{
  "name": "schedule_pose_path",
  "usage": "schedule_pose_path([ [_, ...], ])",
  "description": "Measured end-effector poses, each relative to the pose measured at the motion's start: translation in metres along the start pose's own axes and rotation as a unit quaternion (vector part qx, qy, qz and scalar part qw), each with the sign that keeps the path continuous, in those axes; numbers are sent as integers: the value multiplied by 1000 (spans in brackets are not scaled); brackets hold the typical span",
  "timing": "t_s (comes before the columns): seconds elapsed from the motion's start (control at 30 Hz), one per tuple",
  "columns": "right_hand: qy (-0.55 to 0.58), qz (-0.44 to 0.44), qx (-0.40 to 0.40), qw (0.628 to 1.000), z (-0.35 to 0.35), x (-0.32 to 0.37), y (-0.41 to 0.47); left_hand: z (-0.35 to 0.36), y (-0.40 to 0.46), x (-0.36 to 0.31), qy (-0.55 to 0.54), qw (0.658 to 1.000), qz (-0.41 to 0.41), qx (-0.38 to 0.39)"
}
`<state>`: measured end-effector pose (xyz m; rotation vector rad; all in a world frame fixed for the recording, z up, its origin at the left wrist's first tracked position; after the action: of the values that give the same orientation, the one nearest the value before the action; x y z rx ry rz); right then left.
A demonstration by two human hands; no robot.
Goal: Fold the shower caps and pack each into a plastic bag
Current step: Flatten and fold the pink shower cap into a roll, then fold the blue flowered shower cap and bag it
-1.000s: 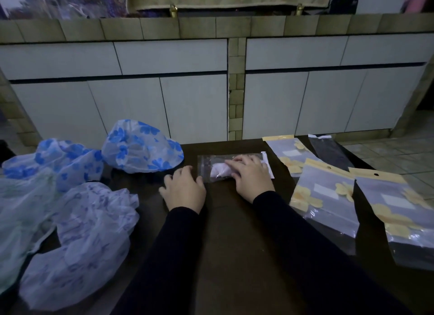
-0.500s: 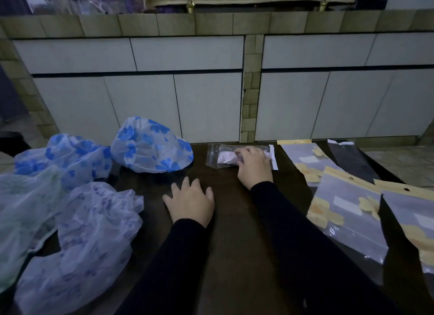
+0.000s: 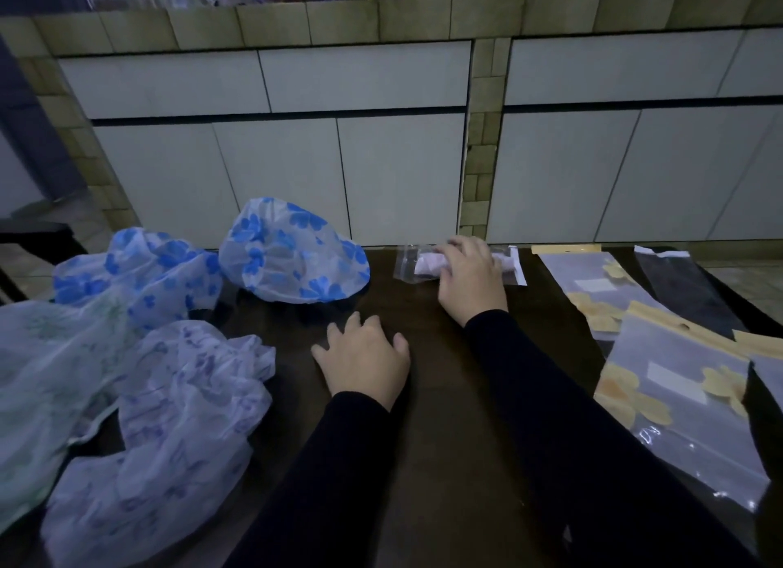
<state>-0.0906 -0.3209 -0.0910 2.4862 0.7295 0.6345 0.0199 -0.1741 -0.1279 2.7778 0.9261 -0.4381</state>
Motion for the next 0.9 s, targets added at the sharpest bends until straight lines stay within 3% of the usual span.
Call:
schedule_pose_path([
  [0.13, 87, -109, -21, 990, -1, 51, -4, -17, 5, 9, -78, 994, -24, -78],
  [0.27, 150, -162, 60, 974, 26, 87, -7, -35, 13, 27, -156, 966, -89, -184],
  [0.37, 139, -159, 128, 969, 48, 94, -5, -32, 26, 41, -181, 956, -134, -187],
  [0.57, 104, -157, 181, 965, 66, 99, -4, -26, 39, 58, -239, 932, -215, -168],
  [0.7, 110, -146, 187, 965, 67, 97, -4, -24, 43, 58, -232, 936, -210, -159],
  [0.9, 120, -158, 167, 966, 54, 97, -9, -60, 28, 34, -303, 910, -88, -270],
])
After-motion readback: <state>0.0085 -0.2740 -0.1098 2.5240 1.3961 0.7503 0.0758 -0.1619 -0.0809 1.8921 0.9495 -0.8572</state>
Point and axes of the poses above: each hand's wrist, its own y-axis towards the middle knuckle, its own z-axis out of the palm, x = y × z, the point moved 9 cm from there along y, towards the middle knuckle, and after that the axes turned 2 degrees about -z, right-handed, at the moved point
